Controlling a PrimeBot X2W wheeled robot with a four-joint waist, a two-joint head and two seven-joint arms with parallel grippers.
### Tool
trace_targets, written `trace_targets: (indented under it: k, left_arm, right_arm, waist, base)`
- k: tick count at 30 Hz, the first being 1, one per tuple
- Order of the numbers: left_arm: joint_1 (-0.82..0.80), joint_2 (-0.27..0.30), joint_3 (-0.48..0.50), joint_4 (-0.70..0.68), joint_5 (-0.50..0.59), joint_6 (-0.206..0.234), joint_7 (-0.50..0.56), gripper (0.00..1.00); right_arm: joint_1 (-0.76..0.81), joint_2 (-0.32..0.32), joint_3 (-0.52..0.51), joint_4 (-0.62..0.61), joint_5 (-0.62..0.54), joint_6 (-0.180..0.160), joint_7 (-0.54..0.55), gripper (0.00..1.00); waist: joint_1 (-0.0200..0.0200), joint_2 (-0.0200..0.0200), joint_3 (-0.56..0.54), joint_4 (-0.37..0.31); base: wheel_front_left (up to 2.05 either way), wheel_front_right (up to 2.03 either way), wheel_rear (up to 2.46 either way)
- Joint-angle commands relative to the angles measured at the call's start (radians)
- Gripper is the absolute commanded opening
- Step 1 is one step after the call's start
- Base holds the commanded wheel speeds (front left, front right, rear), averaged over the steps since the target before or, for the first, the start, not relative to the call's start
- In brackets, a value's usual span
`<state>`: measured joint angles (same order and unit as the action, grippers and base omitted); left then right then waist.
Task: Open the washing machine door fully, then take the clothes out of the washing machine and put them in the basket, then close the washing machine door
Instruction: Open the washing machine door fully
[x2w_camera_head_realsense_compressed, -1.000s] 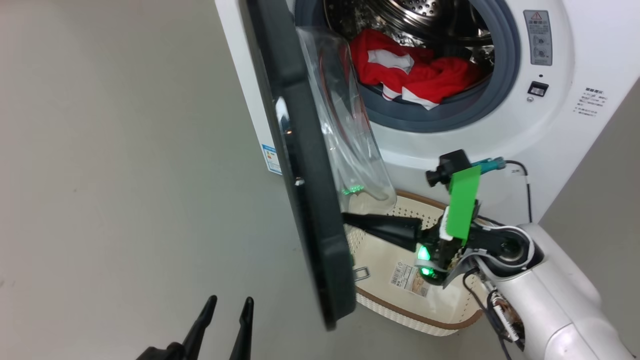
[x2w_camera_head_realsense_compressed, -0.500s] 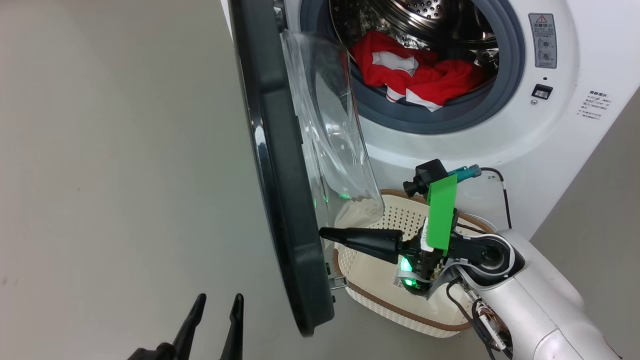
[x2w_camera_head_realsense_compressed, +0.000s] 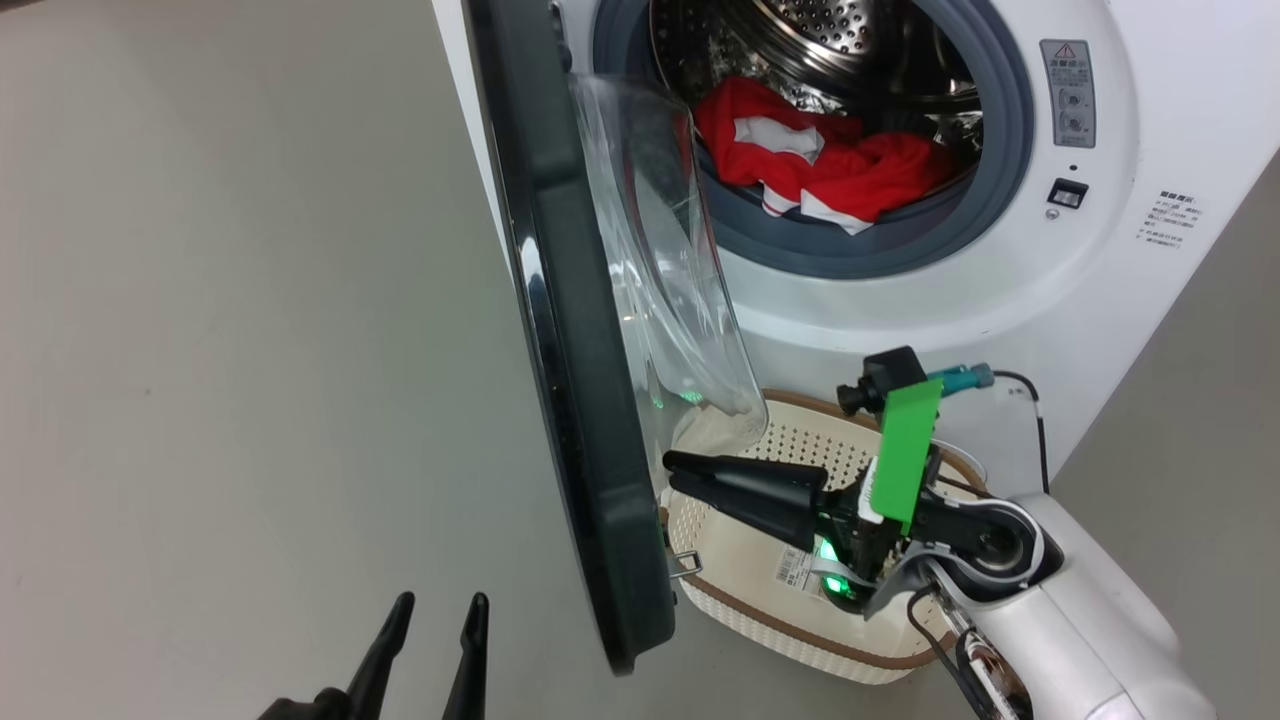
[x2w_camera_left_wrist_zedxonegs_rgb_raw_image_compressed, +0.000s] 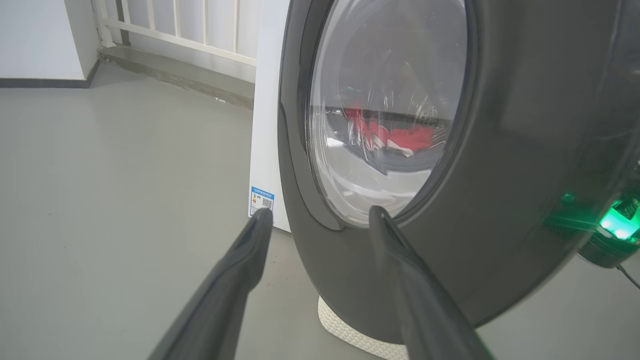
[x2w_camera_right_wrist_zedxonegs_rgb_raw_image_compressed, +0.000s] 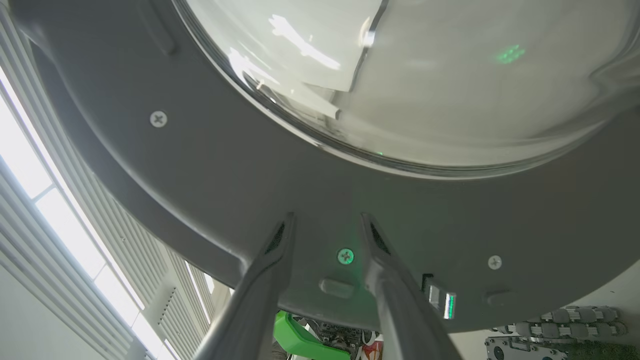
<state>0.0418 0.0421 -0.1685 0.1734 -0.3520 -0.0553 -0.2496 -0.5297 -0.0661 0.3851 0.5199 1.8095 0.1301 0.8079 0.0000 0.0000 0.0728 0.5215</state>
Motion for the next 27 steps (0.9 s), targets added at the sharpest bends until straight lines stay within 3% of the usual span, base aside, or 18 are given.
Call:
trace_targets:
  k: [1,5,6,27]
  left_arm:
    - [-0.022,0.008,0.037,-0.015,0.004,-0.009,-0.012,1.0]
    - [-0.02,0.008,0.046,-0.008,0.009,-0.015,-0.012,1.0]
    - [-0.019,0.008,0.049,-0.006,0.011,-0.016,-0.012,1.0]
    - [-0.003,0.008,0.114,0.002,0.028,-0.041,-0.012,1.0]
  right_arm:
    - [0.007,0.016,-0.006,-0.031,-0.01,0.001,-0.009,0.74]
    - [0.044,0.016,-0.034,-0.034,-0.024,0.001,-0.014,0.99]
    - [0.054,0.016,-0.042,-0.036,-0.026,0.001,-0.015,1.0]
    - [0.257,0.014,-0.177,-0.057,-0.14,0.001,-0.124,1.0]
  waist:
    - [0.0,0.0,-0.006,-0.002]
    - [0.0,0.0,-0.018,-0.006]
    - [0.0,0.0,-0.021,-0.008]
    - [0.0,0.0,-0.044,-0.081]
  base:
    - [0.0,0.0,0.0]
    - [0.0,0.0,0.0]
    - [0.0,0.0,0.0]
    - [0.0,0.0,0.0]
